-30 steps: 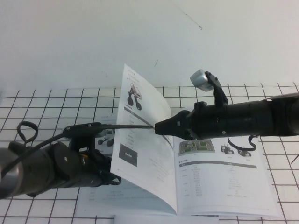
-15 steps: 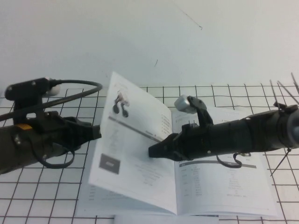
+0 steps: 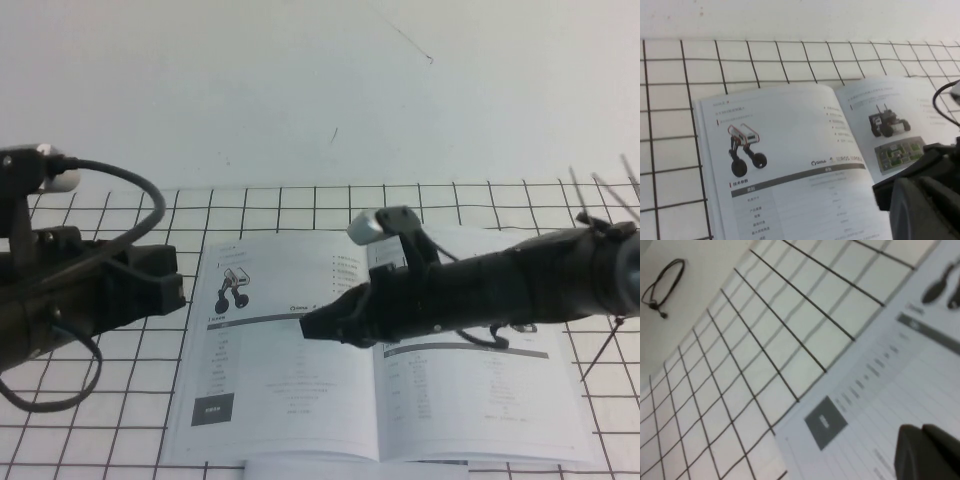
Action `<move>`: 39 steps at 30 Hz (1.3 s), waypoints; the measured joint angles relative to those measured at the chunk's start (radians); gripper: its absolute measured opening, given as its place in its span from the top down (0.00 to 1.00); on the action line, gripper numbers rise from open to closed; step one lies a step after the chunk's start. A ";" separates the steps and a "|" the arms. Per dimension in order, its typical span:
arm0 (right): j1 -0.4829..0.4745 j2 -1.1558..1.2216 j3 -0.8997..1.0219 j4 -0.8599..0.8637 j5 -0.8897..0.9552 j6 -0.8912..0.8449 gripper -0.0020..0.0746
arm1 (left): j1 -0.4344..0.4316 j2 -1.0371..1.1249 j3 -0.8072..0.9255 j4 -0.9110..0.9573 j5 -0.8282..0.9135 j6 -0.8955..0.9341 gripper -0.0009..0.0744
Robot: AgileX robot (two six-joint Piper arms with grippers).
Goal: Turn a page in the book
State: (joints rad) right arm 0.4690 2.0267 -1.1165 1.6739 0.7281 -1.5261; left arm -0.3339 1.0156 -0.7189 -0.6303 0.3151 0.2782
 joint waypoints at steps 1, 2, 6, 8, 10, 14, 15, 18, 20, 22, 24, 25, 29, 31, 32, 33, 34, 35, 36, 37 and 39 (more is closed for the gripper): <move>0.000 -0.042 0.000 -0.029 -0.004 0.000 0.97 | 0.000 -0.013 0.000 0.002 0.000 0.005 0.99; 0.000 -0.090 0.000 -0.068 -0.012 0.002 0.97 | 0.000 -0.033 0.000 0.004 0.000 0.015 0.99; 0.000 -0.283 0.000 -0.298 -0.042 0.084 0.97 | 0.000 -0.129 0.000 0.004 0.008 0.063 0.99; 0.000 -0.374 0.000 -0.431 -0.042 0.146 0.97 | 0.002 -0.184 0.000 0.007 0.023 0.091 0.99; -0.007 -0.468 0.000 -0.592 -0.038 0.241 0.97 | 0.002 -0.235 0.000 0.008 0.043 0.132 0.99; -0.034 -0.613 0.000 -0.954 0.029 0.502 0.97 | 0.002 -0.334 0.005 0.008 0.079 0.223 0.99; -0.039 -0.643 0.000 -1.056 0.057 0.576 0.97 | 0.002 -0.356 0.012 0.008 0.082 0.245 0.99; -0.043 -0.721 0.007 -1.333 0.141 0.767 0.97 | 0.002 -0.422 0.045 0.011 0.076 0.268 0.99; -0.043 -0.768 0.010 -1.498 0.205 0.874 0.97 | 0.002 -0.465 0.078 0.013 0.053 0.275 0.99; -0.043 -0.823 0.010 -1.650 0.268 0.971 0.97 | 0.002 -0.516 0.123 0.013 0.025 0.279 0.99; -0.043 -0.883 0.010 -1.775 0.317 1.051 0.97 | 0.002 -0.562 0.174 0.013 0.005 0.280 0.99; -0.043 -0.915 0.010 -1.835 0.335 1.090 0.97 | 0.002 -0.585 0.200 0.013 -0.001 0.280 0.99; -0.044 -1.048 0.010 -1.984 0.364 1.205 0.97 | 0.002 -0.647 0.290 0.009 -0.012 0.280 0.99; -0.044 -1.133 0.010 -2.027 0.367 1.253 0.97 | 0.002 -0.659 0.333 -0.004 -0.017 0.269 0.99; -0.044 -1.179 0.010 -2.043 0.367 1.275 0.97 | 0.002 -0.662 0.353 -0.011 -0.019 0.259 0.99; -0.044 -1.225 0.010 -2.057 0.367 1.302 0.97 | 0.002 -0.662 0.373 -0.019 -0.024 0.245 0.99; -0.044 -1.272 0.012 -2.071 0.364 1.325 0.97 | 0.002 -0.662 0.390 -0.030 -0.034 0.232 0.99; -0.044 -1.310 0.019 -2.082 0.360 1.342 0.97 | 0.002 -0.662 0.403 -0.038 -0.048 0.227 0.99; -0.044 -1.361 0.033 -2.093 0.351 1.365 0.97 | 0.002 -0.662 0.417 -0.047 -0.067 0.222 0.99; -0.044 -1.412 0.060 -2.108 0.343 1.388 0.97 | 0.002 -0.662 0.427 -0.055 -0.087 0.220 0.99; -0.044 -1.496 0.122 -2.139 0.337 1.428 0.97 | 0.002 -0.662 0.437 -0.069 -0.134 0.218 0.99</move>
State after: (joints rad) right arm 0.4251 0.5308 -0.9947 -0.4651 1.0648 -0.0982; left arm -0.3321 0.3540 -0.2815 -0.6993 0.1806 0.4967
